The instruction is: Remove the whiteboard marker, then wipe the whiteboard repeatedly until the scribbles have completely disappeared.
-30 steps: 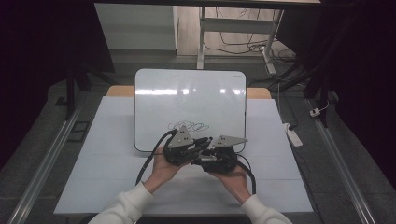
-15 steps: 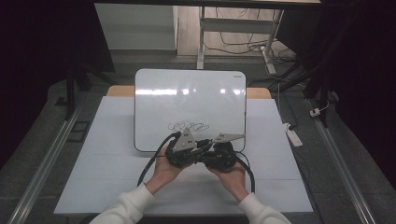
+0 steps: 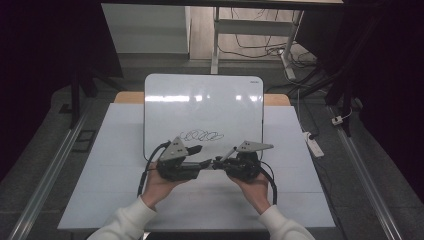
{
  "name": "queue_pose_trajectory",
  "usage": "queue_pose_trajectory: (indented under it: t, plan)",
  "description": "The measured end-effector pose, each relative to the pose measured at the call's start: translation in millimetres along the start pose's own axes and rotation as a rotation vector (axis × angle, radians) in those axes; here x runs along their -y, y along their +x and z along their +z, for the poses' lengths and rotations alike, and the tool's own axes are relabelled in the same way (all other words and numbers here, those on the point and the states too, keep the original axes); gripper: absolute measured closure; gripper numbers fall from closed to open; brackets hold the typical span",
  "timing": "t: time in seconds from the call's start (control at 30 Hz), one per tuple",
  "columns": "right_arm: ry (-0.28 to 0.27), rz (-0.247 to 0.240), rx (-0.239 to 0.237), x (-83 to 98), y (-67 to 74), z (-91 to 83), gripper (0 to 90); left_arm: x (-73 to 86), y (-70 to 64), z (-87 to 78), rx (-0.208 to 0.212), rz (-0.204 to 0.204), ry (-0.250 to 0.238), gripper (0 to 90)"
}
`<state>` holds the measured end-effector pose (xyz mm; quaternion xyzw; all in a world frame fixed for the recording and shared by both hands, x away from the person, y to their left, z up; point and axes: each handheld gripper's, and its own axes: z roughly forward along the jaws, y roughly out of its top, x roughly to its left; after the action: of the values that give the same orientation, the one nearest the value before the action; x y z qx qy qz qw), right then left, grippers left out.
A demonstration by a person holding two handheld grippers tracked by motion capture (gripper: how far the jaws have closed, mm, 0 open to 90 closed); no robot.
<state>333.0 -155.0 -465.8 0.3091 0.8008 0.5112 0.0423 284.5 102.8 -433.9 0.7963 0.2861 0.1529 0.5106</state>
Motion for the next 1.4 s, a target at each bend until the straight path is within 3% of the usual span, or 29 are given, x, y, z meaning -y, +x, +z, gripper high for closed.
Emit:
queue_pose_trajectory:
  t: [0.07,0.17,0.37,0.57,0.77,1.13,1.4]
  plan:
    - [-0.03,-0.015,0.009,-0.5,-3.4,-5.0,77.4,18.1,6.7,-18.4,-0.037,-0.021,0.037,39.7]
    - [-0.073,-0.033,0.009,-1.7,-6.3,-11.3,77.4,32.0,10.5,-30.9,-0.065,-0.033,0.067,36.6]
    - [-0.137,-0.065,0.018,-5.0,-10.1,-21.3,77.4,70.5,26.3,-66.3,-0.137,-0.125,0.121,30.9]
    - [-0.163,-0.1,0.027,-5.5,-10.5,-24.8,77.4,100.5,34.2,-80.6,-0.166,-0.18,0.157,29.1]
    - [-0.178,-0.136,0.049,-4.4,-11.0,-24.5,77.5,108.8,38.6,-83.7,-0.17,-0.185,0.164,28.4]
    - [-0.204,-0.159,0.07,-5.6,-12.7,-24.3,77.5,115.9,44.5,-83.6,-0.186,-0.201,0.168,27.8]
    - [-0.219,-0.169,0.087,-19.1,-17.7,-7.9,77.5,116.7,46.1,-80.4,-0.187,-0.201,0.171,27.3]
